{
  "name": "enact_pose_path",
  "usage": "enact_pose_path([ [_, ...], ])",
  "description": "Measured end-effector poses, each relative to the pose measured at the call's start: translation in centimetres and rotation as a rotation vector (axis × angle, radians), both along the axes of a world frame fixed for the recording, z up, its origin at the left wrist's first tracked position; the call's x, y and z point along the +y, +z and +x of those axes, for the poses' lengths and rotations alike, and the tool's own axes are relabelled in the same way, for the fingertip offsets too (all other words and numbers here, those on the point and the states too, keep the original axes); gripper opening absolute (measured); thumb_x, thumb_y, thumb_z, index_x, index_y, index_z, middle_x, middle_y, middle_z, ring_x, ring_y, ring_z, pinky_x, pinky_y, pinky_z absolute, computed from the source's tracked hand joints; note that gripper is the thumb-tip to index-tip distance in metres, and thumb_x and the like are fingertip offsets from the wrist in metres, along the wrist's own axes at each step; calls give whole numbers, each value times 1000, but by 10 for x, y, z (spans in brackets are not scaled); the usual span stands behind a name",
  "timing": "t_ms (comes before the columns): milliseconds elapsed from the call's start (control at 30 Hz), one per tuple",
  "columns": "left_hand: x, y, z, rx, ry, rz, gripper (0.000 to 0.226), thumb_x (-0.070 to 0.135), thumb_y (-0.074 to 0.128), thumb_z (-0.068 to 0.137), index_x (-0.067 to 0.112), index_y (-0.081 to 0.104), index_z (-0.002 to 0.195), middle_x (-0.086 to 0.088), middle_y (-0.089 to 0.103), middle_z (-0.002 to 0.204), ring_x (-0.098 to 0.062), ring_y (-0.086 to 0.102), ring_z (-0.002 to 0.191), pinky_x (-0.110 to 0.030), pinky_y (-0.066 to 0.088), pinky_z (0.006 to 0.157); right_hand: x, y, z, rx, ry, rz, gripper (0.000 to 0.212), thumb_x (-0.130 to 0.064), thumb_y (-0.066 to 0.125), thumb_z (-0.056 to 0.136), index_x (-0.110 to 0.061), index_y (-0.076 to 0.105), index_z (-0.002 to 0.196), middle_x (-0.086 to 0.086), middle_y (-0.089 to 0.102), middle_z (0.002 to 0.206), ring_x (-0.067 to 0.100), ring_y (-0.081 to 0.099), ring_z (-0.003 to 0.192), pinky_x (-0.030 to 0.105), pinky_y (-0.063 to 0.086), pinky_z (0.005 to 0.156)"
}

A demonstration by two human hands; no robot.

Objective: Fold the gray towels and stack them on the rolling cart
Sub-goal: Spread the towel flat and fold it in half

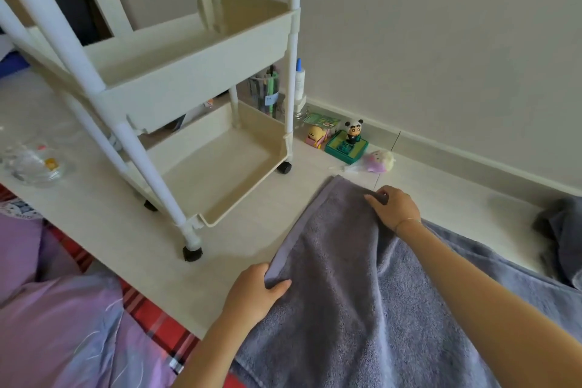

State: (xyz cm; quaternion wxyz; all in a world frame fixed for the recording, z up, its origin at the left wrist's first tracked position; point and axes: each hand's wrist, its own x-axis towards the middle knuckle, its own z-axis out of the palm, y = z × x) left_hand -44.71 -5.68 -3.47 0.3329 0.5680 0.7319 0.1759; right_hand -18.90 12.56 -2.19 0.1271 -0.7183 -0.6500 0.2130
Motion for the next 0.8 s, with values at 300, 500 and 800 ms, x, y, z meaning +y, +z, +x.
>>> enact_pose_path([
  [300,-3,-5,-3,23,-16,-28,38,44,63,86,8,55,76,-1,42,61,-13,38,52,-21,25,50,3,0,-8,75,-4,146,20,-34,54,93,-17,61,101,12,67,99,34,58,93,32,42,69],
  [500,-5,2,-8,-82,-6,-58,36,42,67,83,14,49,70,1,41,59,-12,37,50,-20,24,49,3,3,-20,-83,30,26,33,-35,49,95,-15,50,120,12,59,119,32,54,108,38,42,89],
  [800,-33,12,-23,-370,5,-176,53,57,59,81,5,65,88,1,61,73,-11,58,67,-25,43,66,-138,8,-52,207,270,365,18,-14,61,86,-14,61,105,2,57,113,24,56,103,31,37,91],
])
